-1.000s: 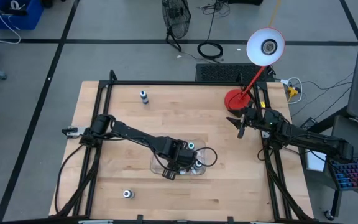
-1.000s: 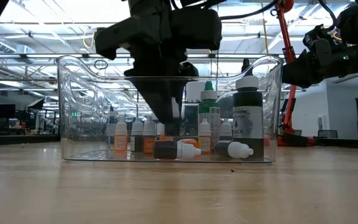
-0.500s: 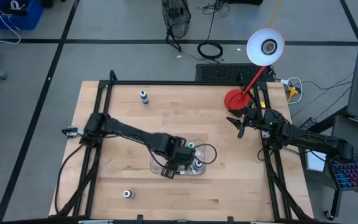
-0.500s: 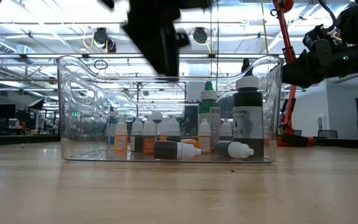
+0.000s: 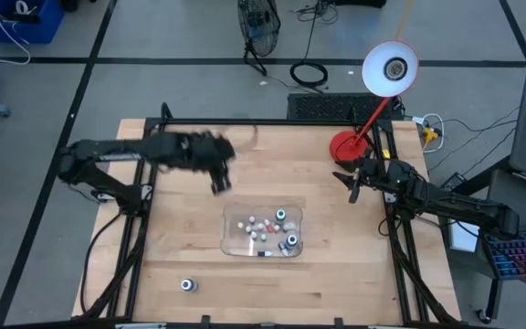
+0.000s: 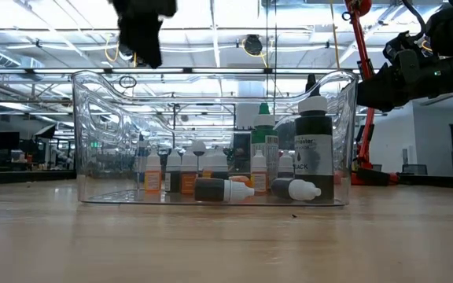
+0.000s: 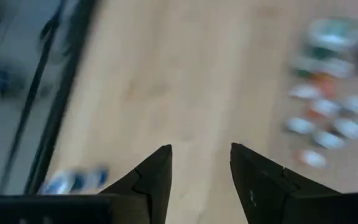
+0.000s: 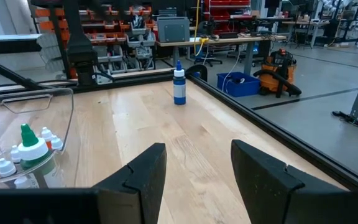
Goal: Pick & Place food coloring
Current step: Put the large blue food coloring bottle into the transparent bin
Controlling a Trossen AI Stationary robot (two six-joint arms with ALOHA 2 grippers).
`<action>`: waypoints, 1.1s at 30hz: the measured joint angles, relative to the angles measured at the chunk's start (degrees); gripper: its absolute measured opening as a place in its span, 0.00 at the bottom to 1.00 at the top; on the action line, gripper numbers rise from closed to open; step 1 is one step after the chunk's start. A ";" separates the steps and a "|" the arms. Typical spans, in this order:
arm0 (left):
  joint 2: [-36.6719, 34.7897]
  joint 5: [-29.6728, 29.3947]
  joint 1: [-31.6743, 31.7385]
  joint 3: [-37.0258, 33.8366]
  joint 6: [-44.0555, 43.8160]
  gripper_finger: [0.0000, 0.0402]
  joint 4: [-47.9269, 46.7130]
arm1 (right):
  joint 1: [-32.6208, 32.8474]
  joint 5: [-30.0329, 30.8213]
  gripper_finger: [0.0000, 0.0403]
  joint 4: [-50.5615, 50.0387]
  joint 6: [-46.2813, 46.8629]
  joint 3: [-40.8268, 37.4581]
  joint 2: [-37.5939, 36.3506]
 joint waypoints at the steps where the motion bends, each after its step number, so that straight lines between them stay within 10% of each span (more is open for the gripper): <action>1: -1.65 -0.27 2.90 -1.36 -2.56 0.41 -0.02 | 0.02 0.00 0.42 0.00 -0.02 0.00 0.00; 16: 4.09 9.66 37.40 -3.25 -5.64 0.72 -3.04 | 0.01 -0.01 0.42 0.07 0.00 0.00 0.00; 33: 20.05 14.94 43.51 -3.25 -2.31 0.78 2.38 | 0.00 0.01 0.42 0.02 -0.02 0.00 0.00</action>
